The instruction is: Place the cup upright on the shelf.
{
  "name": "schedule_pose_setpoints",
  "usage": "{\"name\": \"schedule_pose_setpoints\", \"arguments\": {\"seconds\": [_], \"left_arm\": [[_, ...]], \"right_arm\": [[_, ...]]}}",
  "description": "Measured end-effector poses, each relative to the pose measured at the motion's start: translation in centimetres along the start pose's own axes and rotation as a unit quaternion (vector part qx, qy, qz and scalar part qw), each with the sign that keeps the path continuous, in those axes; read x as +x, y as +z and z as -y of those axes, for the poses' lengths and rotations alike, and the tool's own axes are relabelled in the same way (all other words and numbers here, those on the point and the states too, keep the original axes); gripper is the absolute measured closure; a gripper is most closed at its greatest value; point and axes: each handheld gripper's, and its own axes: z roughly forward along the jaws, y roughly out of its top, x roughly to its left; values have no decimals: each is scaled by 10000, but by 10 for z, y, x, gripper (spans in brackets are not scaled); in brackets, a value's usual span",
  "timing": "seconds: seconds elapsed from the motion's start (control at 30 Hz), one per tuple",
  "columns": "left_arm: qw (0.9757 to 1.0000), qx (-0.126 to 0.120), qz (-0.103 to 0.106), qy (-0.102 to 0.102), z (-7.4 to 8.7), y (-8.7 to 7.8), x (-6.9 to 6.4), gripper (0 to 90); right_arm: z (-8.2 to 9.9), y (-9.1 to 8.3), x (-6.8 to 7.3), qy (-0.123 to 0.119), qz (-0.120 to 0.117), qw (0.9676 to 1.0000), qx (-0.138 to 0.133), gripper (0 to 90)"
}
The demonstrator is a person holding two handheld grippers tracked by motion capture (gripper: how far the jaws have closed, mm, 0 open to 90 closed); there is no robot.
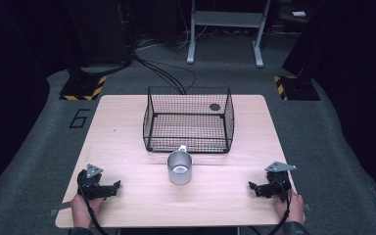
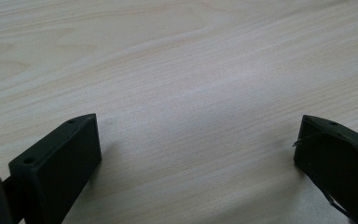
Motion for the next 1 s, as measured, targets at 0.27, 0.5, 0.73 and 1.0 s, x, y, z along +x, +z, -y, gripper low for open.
{"name": "schedule_pose_setpoints", "arguments": {"seconds": [0.27, 0.5, 0.73, 1.0], "left_arm": [[10000, 17, -7, -63, 0, 0, 0, 4], [9998, -89, 131, -99, -1, -9, 0, 3], [9992, -266, 314, 4, -7, -23, -13, 2], [9962, -554, 679, 24, -18, -39, -33, 0]], "right_arm": [[0, 0, 0, 11, 1, 10000, 0, 0], [0, 0, 0, 2, 22, 10000, -11, 0], [0, 0, 0, -6, 8, 10000, 18, 0], [0, 0, 0, -6, -11, 10000, 25, 0]]}}
